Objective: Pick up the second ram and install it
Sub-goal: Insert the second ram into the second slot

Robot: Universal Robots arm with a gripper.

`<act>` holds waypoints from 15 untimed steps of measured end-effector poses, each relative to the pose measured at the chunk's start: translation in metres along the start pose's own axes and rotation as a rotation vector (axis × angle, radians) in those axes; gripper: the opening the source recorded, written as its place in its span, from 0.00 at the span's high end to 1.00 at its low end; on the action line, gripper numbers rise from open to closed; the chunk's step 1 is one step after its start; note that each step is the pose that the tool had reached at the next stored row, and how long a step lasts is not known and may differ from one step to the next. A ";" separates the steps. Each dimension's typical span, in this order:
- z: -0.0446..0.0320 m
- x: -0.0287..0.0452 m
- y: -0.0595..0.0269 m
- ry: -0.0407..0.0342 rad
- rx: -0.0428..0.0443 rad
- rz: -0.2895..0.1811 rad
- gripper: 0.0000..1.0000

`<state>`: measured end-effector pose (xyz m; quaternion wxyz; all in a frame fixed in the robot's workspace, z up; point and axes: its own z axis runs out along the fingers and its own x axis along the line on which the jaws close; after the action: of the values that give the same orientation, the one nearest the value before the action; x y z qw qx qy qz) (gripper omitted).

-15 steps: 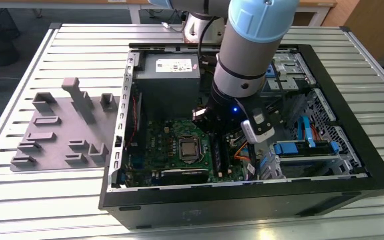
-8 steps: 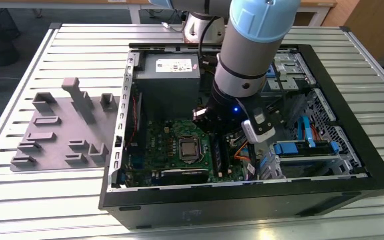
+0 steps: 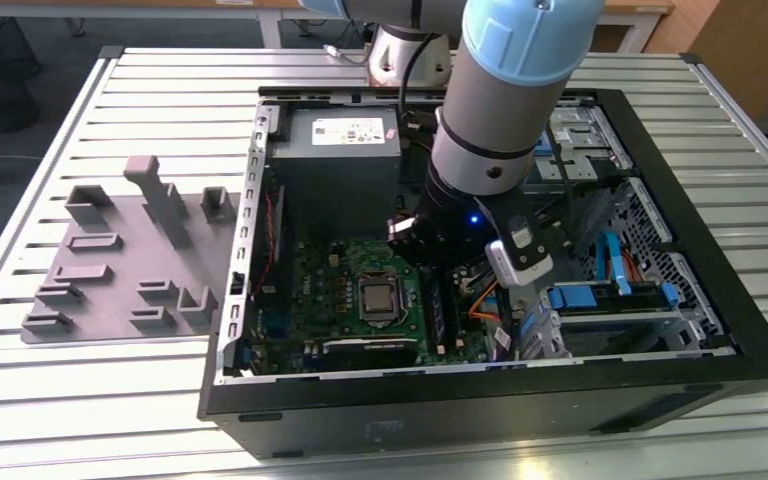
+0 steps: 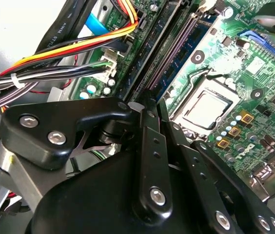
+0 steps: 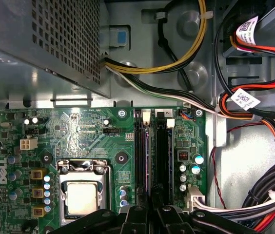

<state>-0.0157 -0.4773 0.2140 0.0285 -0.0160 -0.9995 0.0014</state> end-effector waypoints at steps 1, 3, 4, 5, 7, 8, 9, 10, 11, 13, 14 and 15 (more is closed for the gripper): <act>0.0001 0.0000 0.0000 0.0000 0.0000 0.000 0.86; 0.0004 -0.0001 0.0000 0.0000 0.0001 -0.001 0.86; 0.0006 -0.0001 0.0000 0.0000 0.0000 -0.001 0.86; 0.0007 -0.0001 0.0000 0.0000 0.0002 -0.002 0.86; 0.0009 -0.0001 0.0000 0.0001 0.0005 -0.003 0.86; 0.0010 -0.0002 0.0000 0.0001 0.0006 -0.004 0.86; 0.0012 -0.0002 0.0000 0.0001 0.0006 -0.004 0.86; 0.0014 -0.0002 0.0000 0.0001 0.0005 -0.004 0.86; 0.0015 -0.0002 0.0000 0.0000 0.0005 -0.005 0.86; 0.0016 -0.0002 0.0000 0.0000 0.0015 -0.007 0.86; 0.0016 -0.0002 0.0000 -0.0001 0.0022 -0.007 0.86; 0.0016 -0.0002 0.0000 -0.0001 0.0026 -0.007 0.86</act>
<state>-0.0156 -0.4773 0.2124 0.0284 -0.0122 -0.9995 0.0026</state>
